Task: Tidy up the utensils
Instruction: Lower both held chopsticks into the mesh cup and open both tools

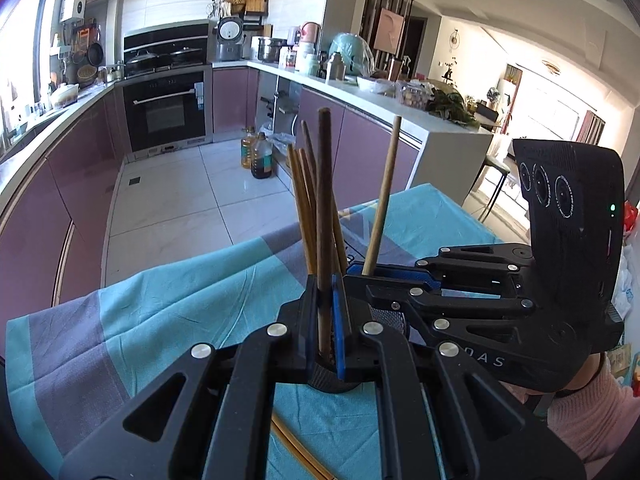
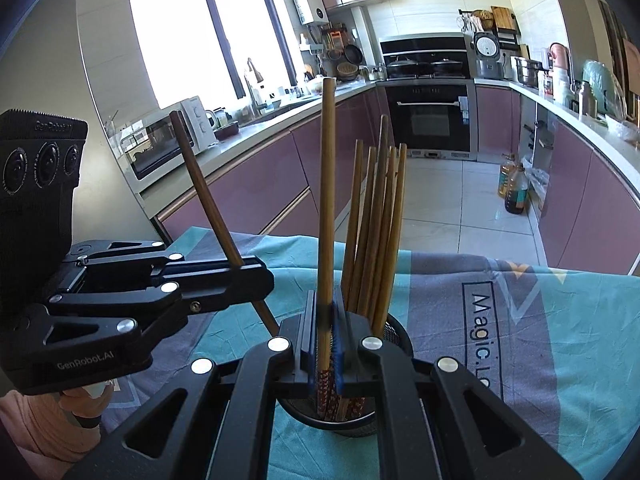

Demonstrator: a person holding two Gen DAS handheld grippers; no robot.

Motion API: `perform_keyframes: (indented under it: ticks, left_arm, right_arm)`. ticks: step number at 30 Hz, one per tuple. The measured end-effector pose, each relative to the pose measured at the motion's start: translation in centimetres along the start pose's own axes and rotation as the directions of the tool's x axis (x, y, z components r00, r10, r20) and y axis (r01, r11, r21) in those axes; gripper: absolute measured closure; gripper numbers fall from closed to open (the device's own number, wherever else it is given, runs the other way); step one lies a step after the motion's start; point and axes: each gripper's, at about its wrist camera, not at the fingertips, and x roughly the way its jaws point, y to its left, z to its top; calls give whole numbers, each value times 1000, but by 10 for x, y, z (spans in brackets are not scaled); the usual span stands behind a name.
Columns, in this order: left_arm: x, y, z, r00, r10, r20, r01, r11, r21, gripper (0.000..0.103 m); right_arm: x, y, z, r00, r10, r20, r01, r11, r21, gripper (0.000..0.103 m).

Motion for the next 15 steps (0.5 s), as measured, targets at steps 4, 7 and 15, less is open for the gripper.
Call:
perform_keyframes:
  ticks: [4, 7, 15]
  left_arm:
    - [8, 5, 6, 1000, 5, -10, -5, 1000, -14, 95]
    - [11, 9, 9, 1000, 5, -14, -5, 1000, -27, 95]
    - [20, 13, -3, 999, -3, -43, 1, 999, -45, 95]
  right_arm:
    - [5, -2, 0, 1000, -7, -7, 7, 1000, 8, 97]
    - [8, -4, 1, 1000, -10, -8, 10, 1000, 17, 97]
    - [13, -7, 0, 1000, -6, -21, 6, 999, 39, 95]
